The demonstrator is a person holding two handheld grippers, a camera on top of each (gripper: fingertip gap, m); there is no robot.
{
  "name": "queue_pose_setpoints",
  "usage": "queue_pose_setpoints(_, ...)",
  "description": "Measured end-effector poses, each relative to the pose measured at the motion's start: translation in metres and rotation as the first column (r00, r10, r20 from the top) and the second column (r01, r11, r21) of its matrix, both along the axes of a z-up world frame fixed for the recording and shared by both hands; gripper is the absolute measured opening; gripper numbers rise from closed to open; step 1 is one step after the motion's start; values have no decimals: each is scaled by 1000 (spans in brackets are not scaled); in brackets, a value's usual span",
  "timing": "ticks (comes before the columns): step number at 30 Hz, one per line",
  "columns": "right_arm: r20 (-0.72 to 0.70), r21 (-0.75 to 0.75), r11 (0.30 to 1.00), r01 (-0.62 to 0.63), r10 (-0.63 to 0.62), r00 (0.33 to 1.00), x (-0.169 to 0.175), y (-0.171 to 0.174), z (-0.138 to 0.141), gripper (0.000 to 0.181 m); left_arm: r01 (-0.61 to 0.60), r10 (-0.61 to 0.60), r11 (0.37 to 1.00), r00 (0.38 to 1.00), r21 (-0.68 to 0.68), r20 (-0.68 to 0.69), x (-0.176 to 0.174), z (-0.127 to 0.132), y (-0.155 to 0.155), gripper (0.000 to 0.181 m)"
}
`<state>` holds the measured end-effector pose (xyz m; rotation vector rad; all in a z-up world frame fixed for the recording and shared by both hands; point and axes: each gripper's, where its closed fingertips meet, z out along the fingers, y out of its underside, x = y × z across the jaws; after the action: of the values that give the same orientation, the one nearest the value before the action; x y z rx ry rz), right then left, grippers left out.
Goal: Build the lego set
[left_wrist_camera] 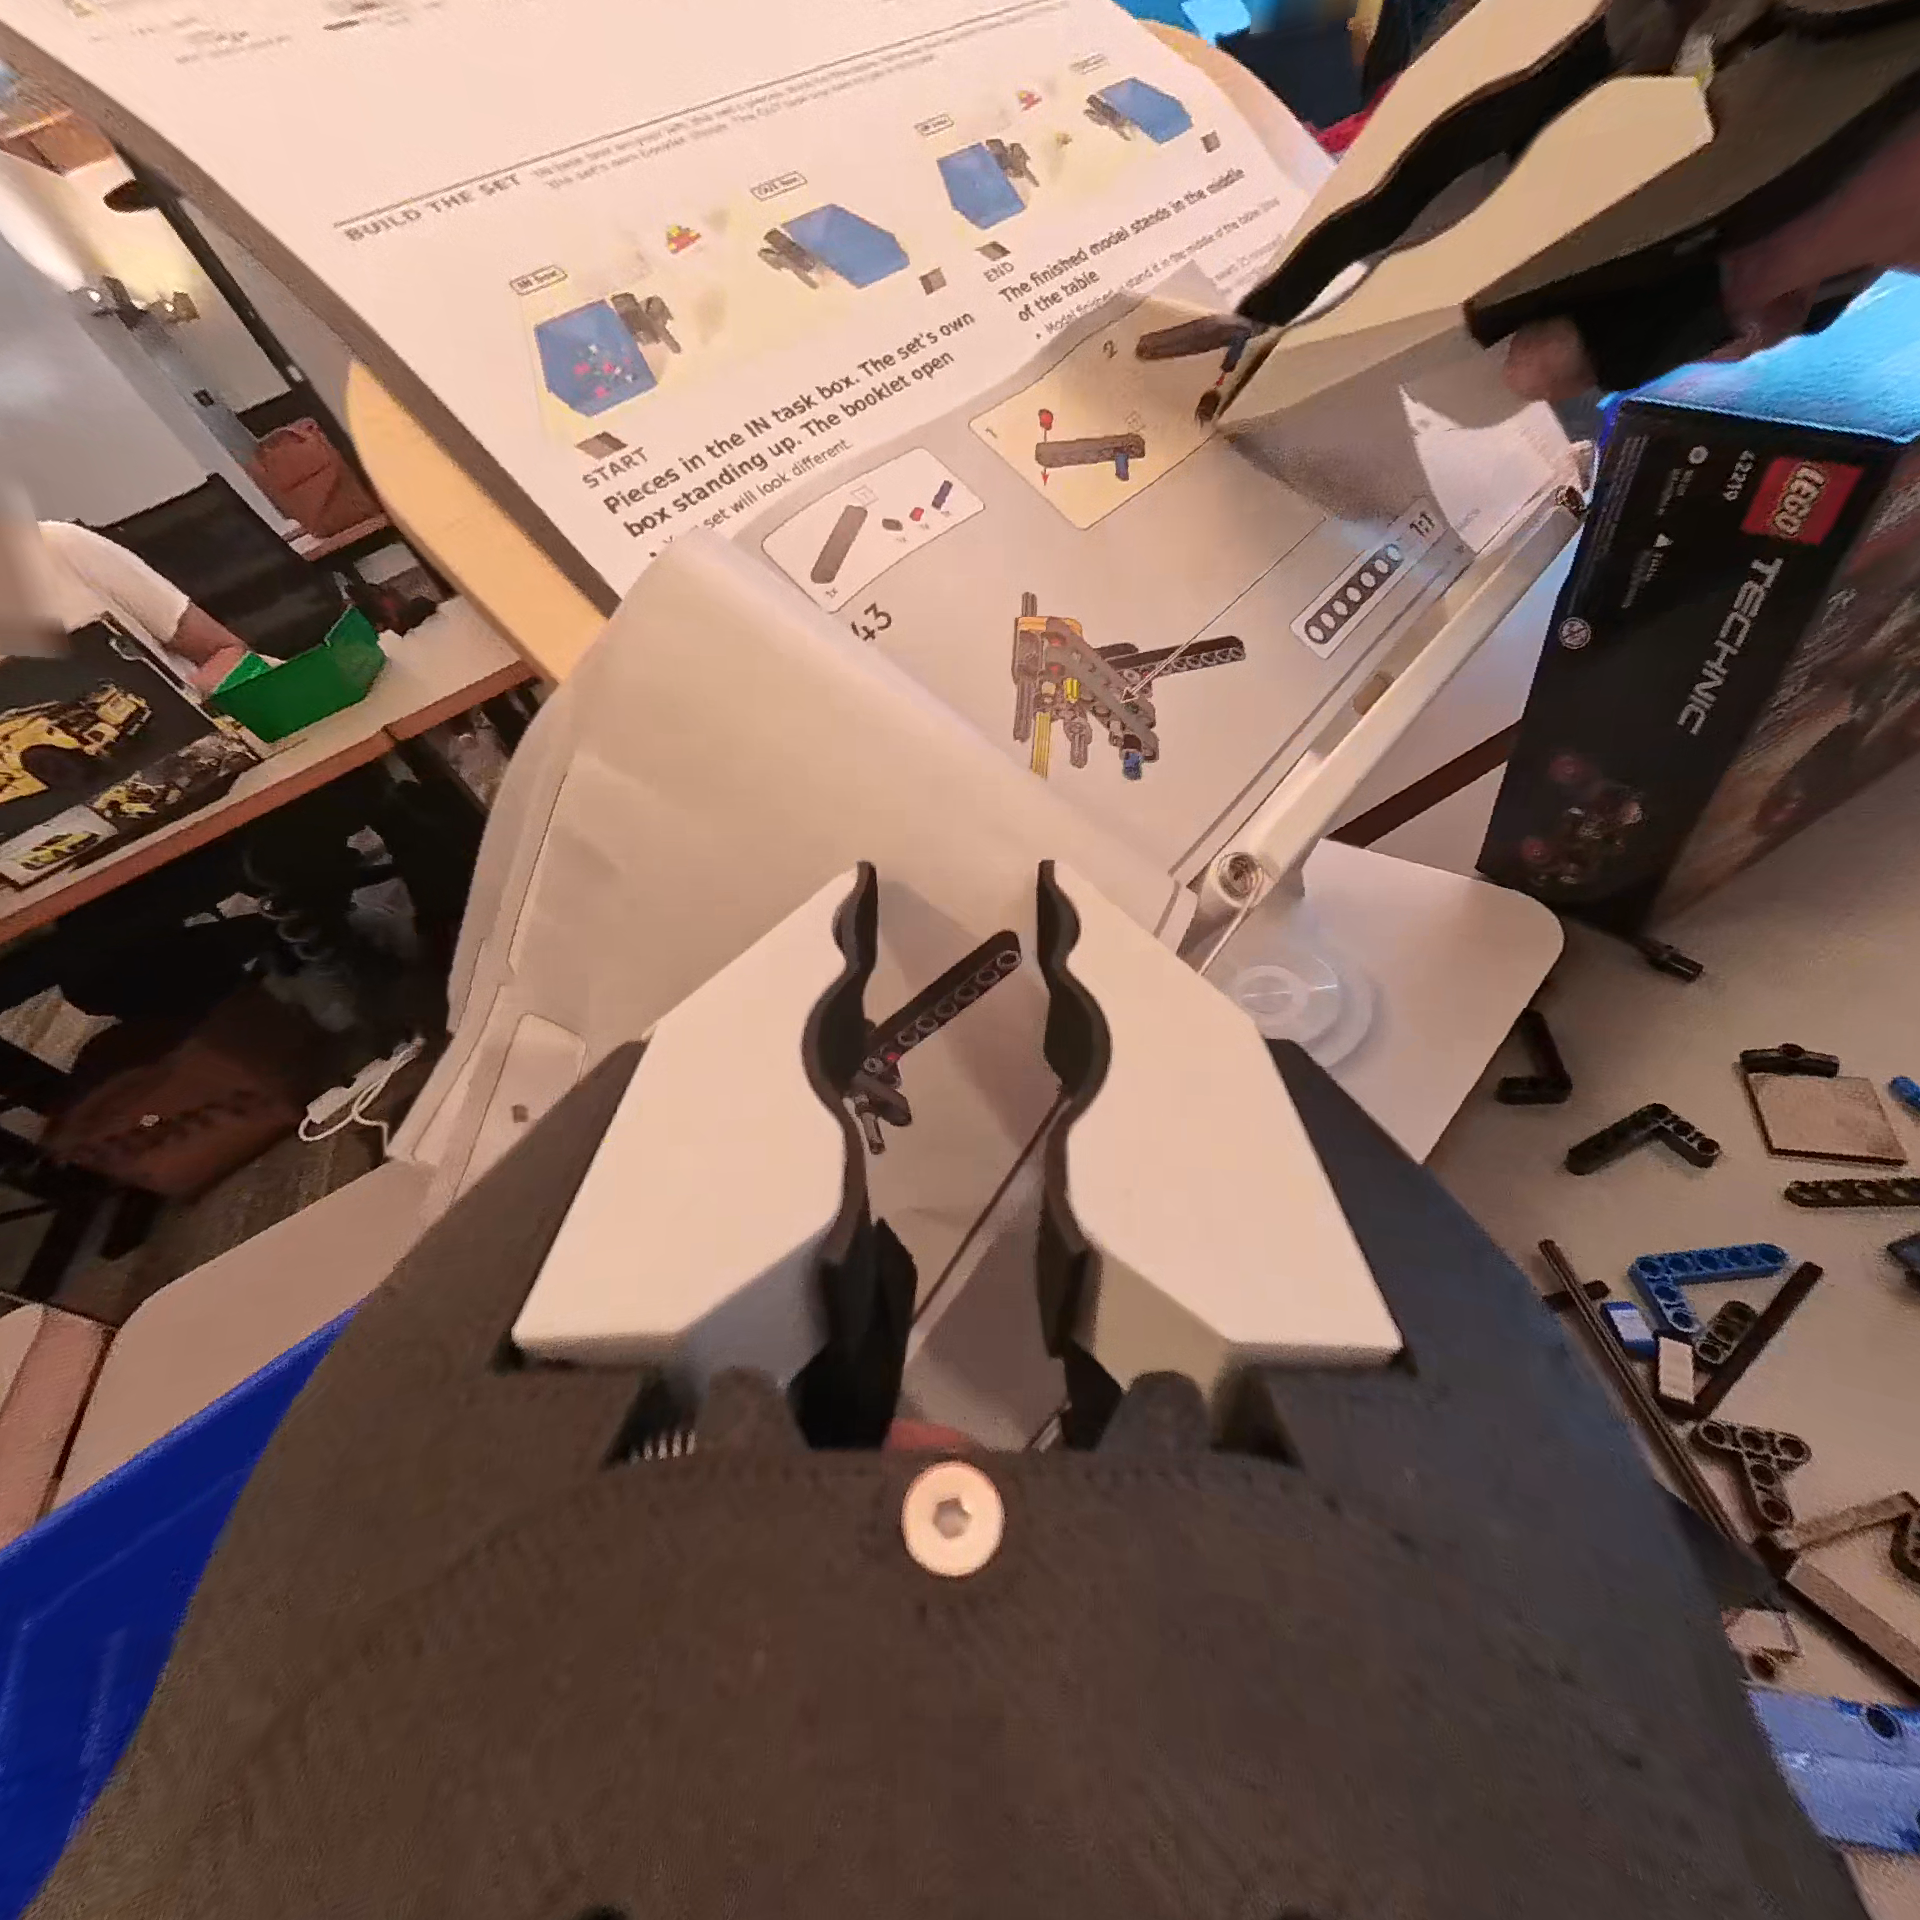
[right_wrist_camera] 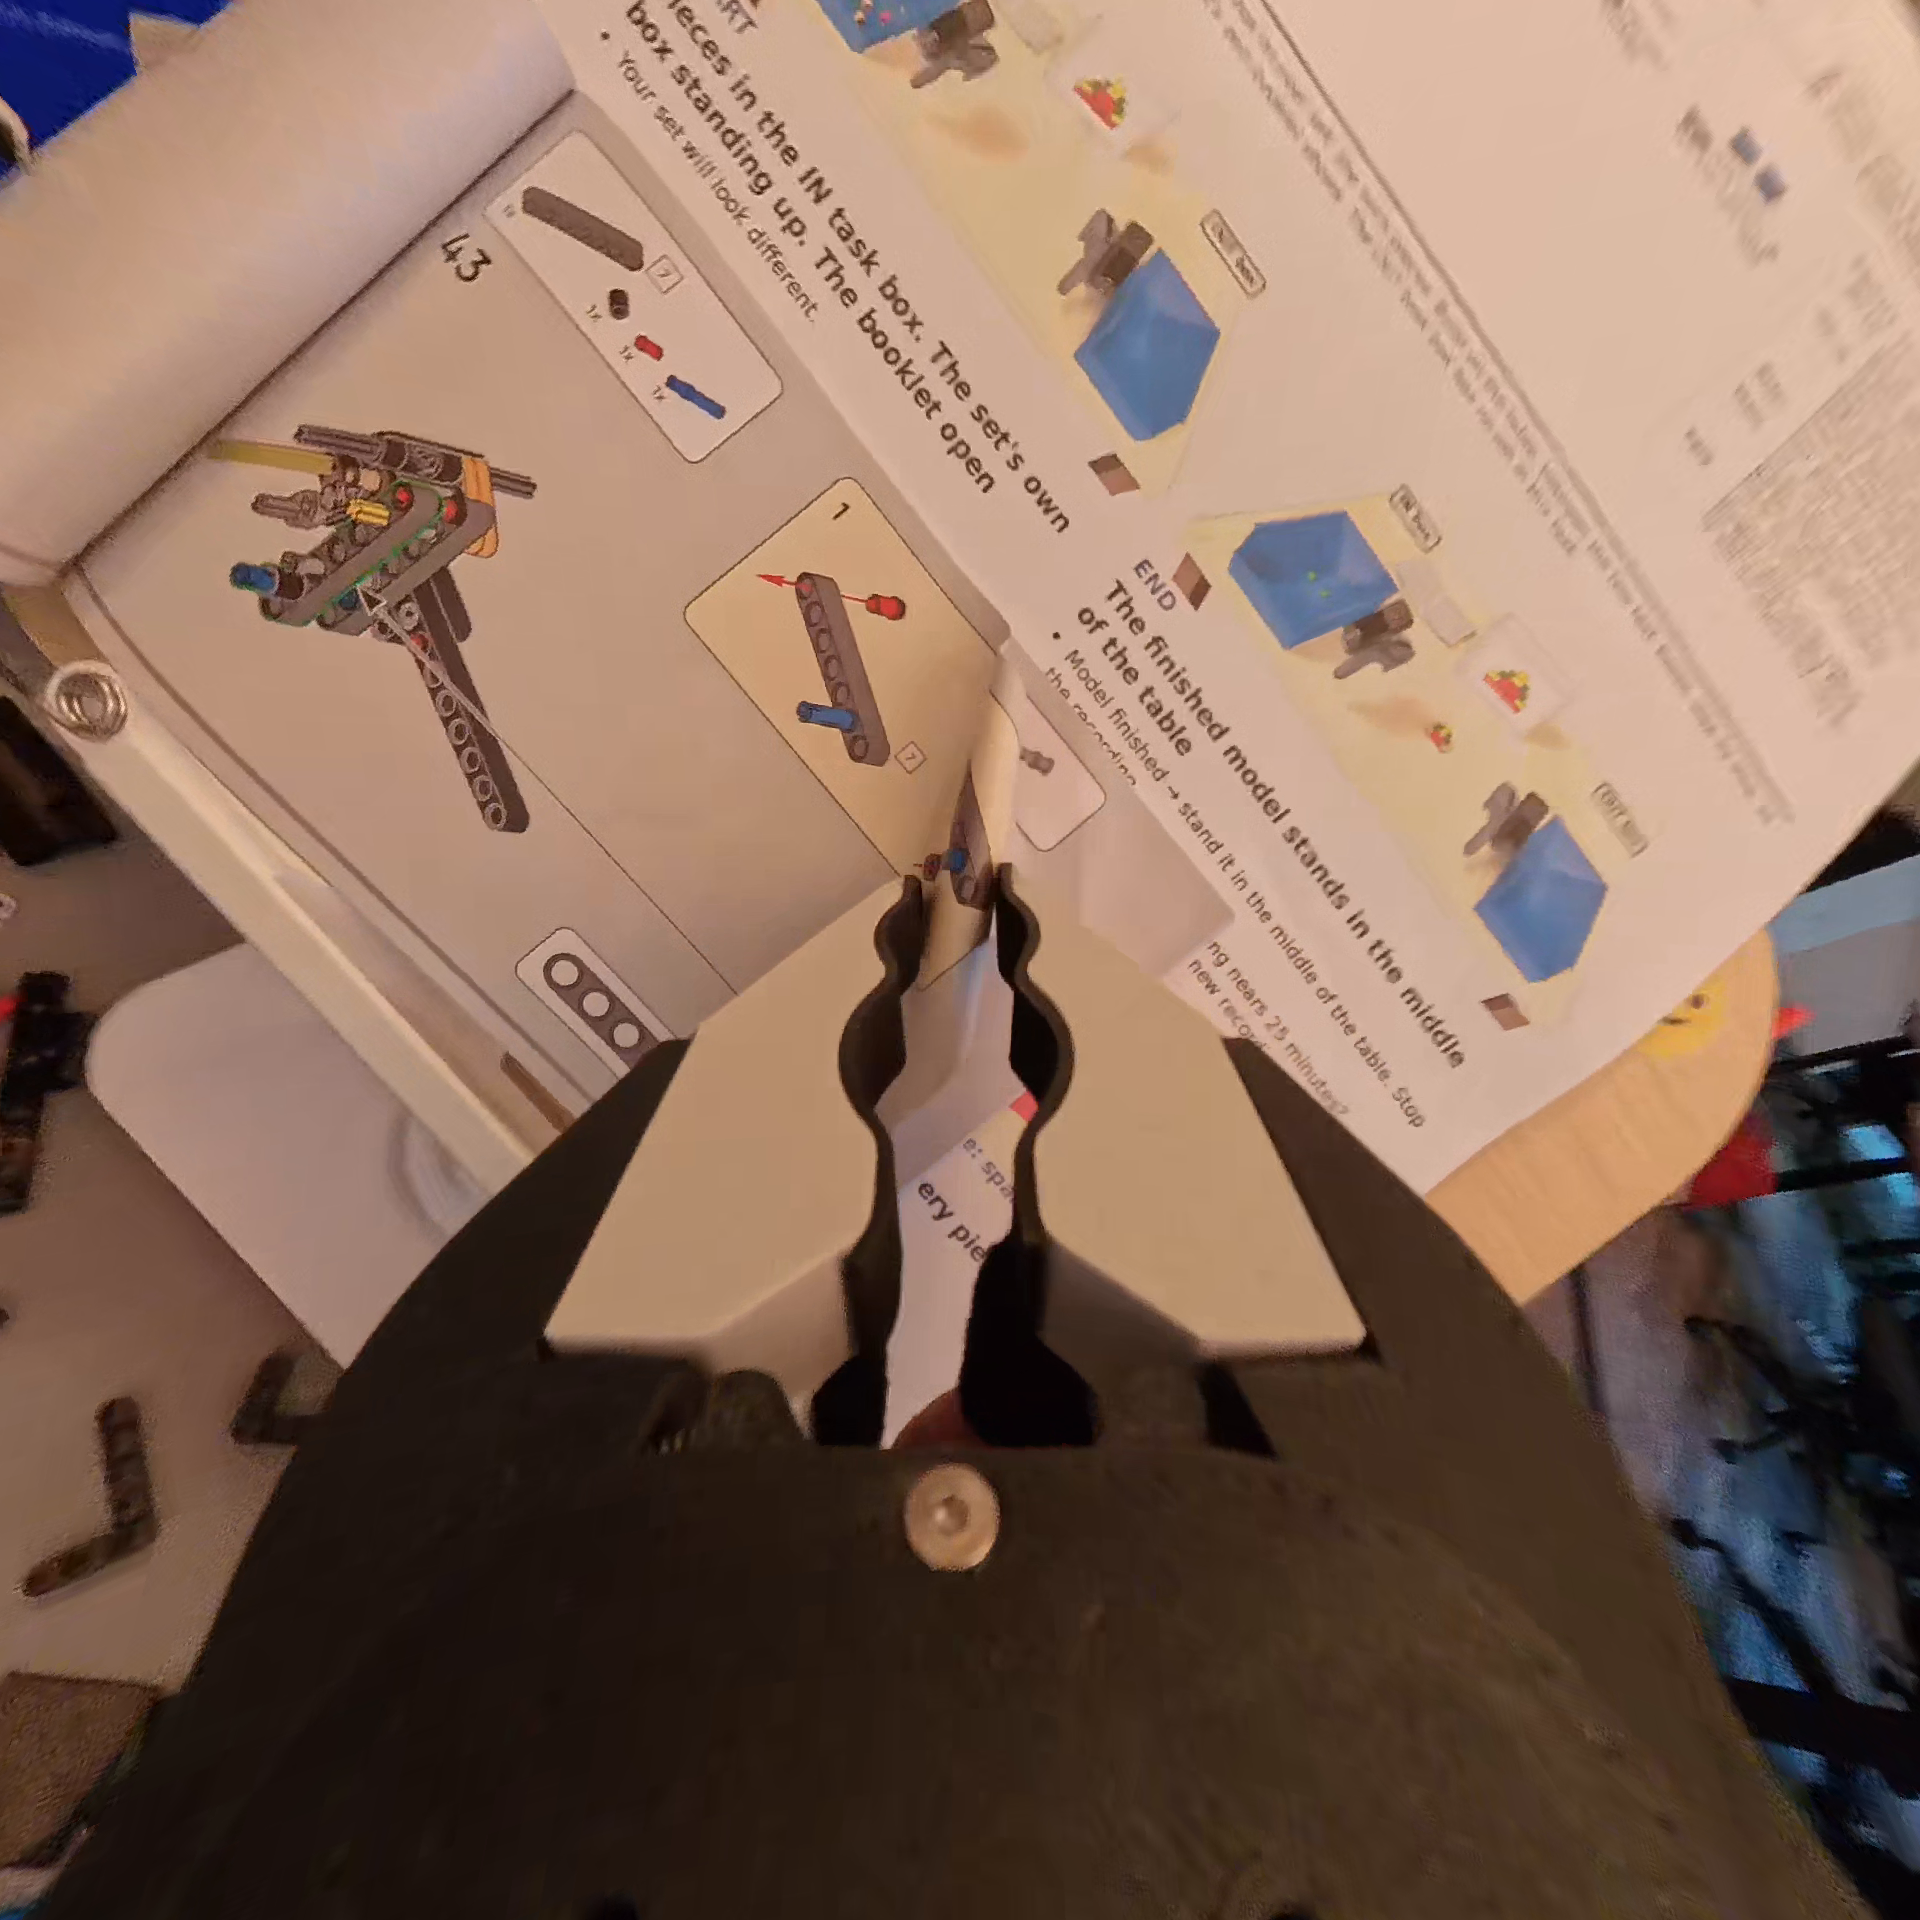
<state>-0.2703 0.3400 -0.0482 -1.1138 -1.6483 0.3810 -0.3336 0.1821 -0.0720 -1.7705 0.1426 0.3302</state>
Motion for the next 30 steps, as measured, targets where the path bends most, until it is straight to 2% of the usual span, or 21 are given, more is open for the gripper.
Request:
queue_pose_setpoints(4,11,21,999,-43,43,999,6,-18,9,0,8,-8,1000,1000,7,4,0,2,-2,29)
queue_pose_setpoints(8,35,-156,980,-124,131,991,11,-50,20,0,38,-38,999,999,38,-3,7,14,-5,34)
queue_pose_setpoints(12,-30,-429,856,-287,304,952,4,-108,39,0,142,-142,989,990,31,-2,28,23,-10,44)
queue_pose_setpoints(16,-90,-481,780,-401,411,907,-13,-155,54,1,281,-287,957,955,79,80,49,37,-23,52)
queue_pose_setpoints(19,-110,-549,697,-460,485,867,-31,-189,52,16,346,-362,931,918,120,160,51,47,-34,59)
queue_pose_setpoints(21,-97,-571,674,-469,512,854,-42,-203,44,21,357,-378,925,903,129,206,46,47,-40,63)
queue_pose_setpoints(26,-140,-650,579,-491,545,827,-61,-224,33,47,363,-397,918,863,162,313,29,47,-51,73)
queue_pose_setpoints(30,-172,-664,551,-506,546,820,-67,-231,32,51,342,-372,928,864,145,339,17,41,-53,74)
